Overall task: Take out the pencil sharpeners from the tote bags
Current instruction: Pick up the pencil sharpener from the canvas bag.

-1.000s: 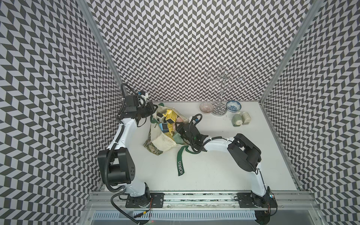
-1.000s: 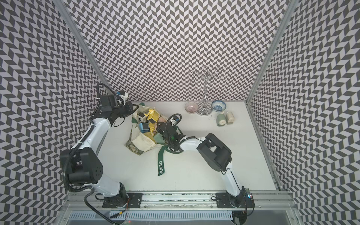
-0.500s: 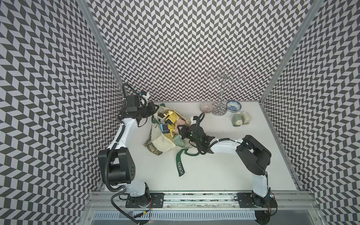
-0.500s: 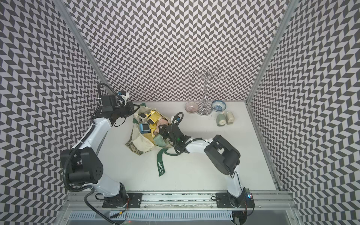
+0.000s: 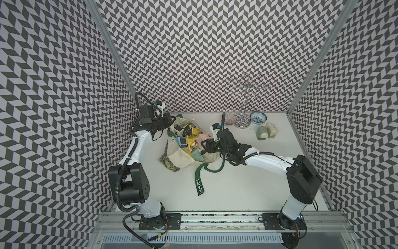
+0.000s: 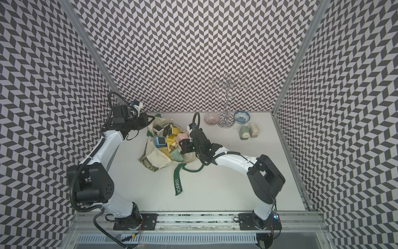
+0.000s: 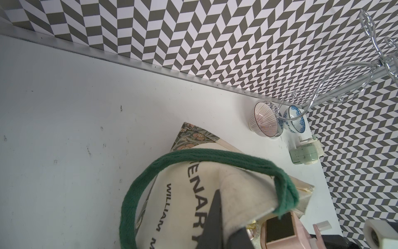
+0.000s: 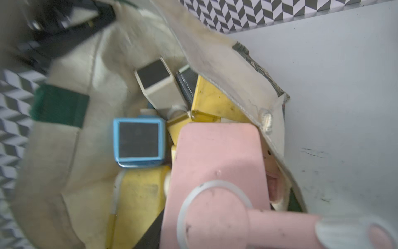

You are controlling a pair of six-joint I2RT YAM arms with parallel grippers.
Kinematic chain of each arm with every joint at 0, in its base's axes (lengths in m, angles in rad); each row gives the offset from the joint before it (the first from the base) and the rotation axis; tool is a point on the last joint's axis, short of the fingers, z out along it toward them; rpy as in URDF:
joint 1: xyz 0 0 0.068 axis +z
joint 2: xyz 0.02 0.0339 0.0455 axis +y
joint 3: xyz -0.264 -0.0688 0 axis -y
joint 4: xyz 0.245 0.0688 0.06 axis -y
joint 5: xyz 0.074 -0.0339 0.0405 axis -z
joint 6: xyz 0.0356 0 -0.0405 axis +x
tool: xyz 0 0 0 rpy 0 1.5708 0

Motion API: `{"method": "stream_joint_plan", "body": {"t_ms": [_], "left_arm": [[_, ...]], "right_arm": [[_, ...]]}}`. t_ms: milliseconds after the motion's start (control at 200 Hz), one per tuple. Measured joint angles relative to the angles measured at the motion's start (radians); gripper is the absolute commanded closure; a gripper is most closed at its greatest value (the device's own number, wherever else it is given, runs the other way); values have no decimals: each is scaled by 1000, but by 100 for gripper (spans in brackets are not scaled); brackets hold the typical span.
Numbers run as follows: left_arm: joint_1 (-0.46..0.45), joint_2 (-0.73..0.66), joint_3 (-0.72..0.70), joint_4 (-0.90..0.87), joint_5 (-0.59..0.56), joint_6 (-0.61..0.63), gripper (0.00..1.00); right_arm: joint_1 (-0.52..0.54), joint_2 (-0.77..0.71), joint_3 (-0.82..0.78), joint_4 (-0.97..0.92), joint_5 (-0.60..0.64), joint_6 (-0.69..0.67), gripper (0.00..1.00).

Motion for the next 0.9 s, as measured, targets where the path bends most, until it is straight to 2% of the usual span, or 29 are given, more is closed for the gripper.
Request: {"method": "stream_joint_plan", "body": {"t_ms": [200, 330, 581, 661, 821, 901], "left_arm": [[0, 0, 0, 0, 0, 0, 100], [0, 0, 0, 0, 0, 0, 100], [0, 0, 0, 0, 1, 0, 100], [0, 0, 0, 0, 4, 0, 100], [1, 0, 0, 0, 1, 0, 100], [2, 0, 0, 7, -1, 0, 100]], "right_arm": [[-6, 16, 194, -322, -14, -190, 65], [-6, 74, 322, -482, -25, -288, 68], [8, 187, 354, -690, -48, -393, 70], [16, 220, 384, -727, -50, -403, 66], [23, 295, 498, -792, -41, -412, 51], [27, 331, 539, -809, -35, -413, 46]]}}
